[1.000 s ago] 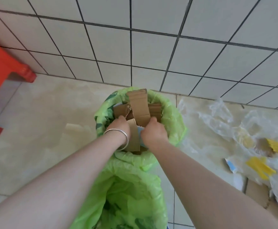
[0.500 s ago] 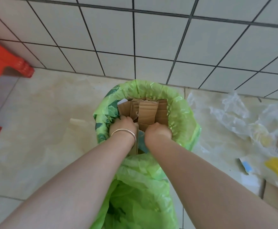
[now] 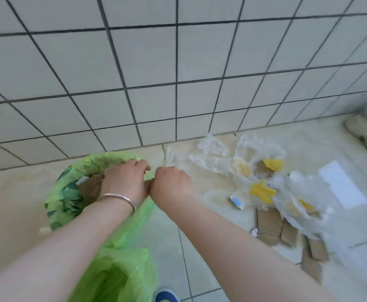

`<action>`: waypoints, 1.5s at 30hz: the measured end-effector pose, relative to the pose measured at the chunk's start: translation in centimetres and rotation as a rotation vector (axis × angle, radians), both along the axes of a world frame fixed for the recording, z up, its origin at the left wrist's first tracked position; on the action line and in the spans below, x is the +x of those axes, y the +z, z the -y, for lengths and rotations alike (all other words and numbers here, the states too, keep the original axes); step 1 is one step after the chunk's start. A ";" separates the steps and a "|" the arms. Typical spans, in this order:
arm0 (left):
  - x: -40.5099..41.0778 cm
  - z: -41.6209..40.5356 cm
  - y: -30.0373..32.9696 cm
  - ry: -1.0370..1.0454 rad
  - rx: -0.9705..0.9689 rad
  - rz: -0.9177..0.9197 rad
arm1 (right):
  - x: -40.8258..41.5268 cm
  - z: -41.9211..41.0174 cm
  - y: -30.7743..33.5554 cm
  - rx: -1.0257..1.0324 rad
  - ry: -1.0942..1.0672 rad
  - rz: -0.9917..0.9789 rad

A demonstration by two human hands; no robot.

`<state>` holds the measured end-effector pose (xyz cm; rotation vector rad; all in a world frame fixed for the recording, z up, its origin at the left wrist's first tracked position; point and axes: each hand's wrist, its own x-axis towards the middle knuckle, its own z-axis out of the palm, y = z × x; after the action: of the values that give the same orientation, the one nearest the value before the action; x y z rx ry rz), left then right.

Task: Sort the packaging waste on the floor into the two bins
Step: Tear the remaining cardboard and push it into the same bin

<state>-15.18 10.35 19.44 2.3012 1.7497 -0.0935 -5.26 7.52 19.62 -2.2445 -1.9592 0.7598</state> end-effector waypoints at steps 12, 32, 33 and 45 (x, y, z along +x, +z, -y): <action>23.7 8.2 -5.7 -0.382 -0.322 0.135 | 21.6 11.1 -4.7 -0.155 -0.441 -0.095; 36.5 0.0 -18.5 -0.241 -0.321 0.432 | 39.4 2.6 -19.1 0.179 -0.893 -0.277; 37.0 -0.6 -18.9 -0.253 -0.320 0.414 | 40.0 2.2 -19.5 0.174 -0.918 -0.289; 35.0 1.6 -25.5 -0.654 -0.431 -0.095 | 40.7 0.8 -25.0 -0.260 -1.040 -0.433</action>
<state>19.80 8.74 -6.08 2.4393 0.8238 -0.6335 35.44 6.73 -5.40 -2.4661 -0.3859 1.1749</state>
